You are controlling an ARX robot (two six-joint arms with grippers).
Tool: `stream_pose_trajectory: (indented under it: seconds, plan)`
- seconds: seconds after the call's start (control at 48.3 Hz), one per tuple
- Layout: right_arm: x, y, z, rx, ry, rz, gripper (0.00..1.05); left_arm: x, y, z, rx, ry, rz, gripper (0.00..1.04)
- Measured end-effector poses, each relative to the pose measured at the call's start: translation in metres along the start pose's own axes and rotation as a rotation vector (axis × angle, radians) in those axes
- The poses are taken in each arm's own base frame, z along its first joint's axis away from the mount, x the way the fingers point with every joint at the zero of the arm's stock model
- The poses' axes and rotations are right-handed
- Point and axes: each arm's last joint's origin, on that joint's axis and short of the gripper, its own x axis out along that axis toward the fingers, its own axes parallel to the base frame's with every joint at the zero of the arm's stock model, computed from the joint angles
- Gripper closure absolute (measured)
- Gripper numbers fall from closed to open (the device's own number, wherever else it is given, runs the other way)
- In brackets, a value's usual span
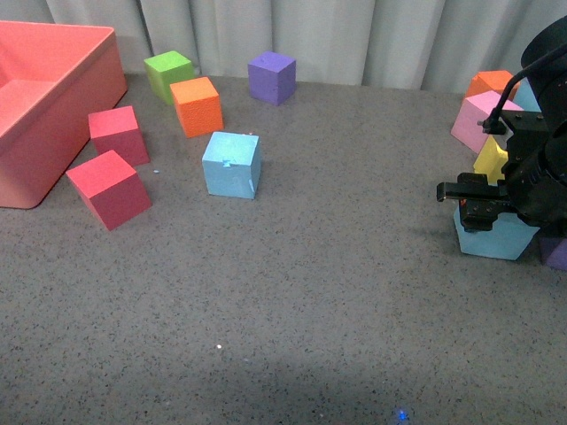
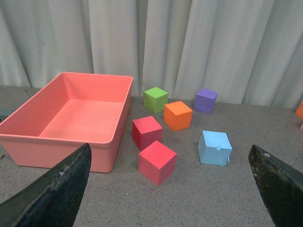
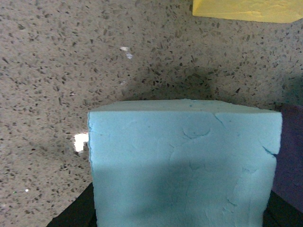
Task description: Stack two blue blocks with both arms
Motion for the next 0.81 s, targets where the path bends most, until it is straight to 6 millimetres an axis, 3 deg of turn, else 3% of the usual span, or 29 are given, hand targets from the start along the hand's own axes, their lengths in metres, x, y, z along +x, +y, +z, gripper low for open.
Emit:
stream_pose_trajectory:
  seconds: [0.166, 0.373, 0.539, 0.808]
  plan:
    - [-0.01, 0.01, 0.003, -0.017, -0.024, 0.048, 0.56, 0.0, 0.0, 0.0, 0.0, 0.0, 0.0, 0.07]
    - [-0.019, 0.039, 0.009, -0.082, -0.08, 0.091, 0.57, 0.0, 0.0, 0.0, 0.0, 0.0, 0.0, 0.07]
    - [-0.02, 0.079, 0.017, -0.146, -0.107, 0.13, 0.57, 0.0, 0.0, 0.0, 0.0, 0.0, 0.0, 0.07]
    - [-0.005, 0.143, 0.026, -0.151, -0.071, 0.156, 0.57, 0.0, 0.0, 0.0, 0.0, 0.0, 0.0, 0.07]
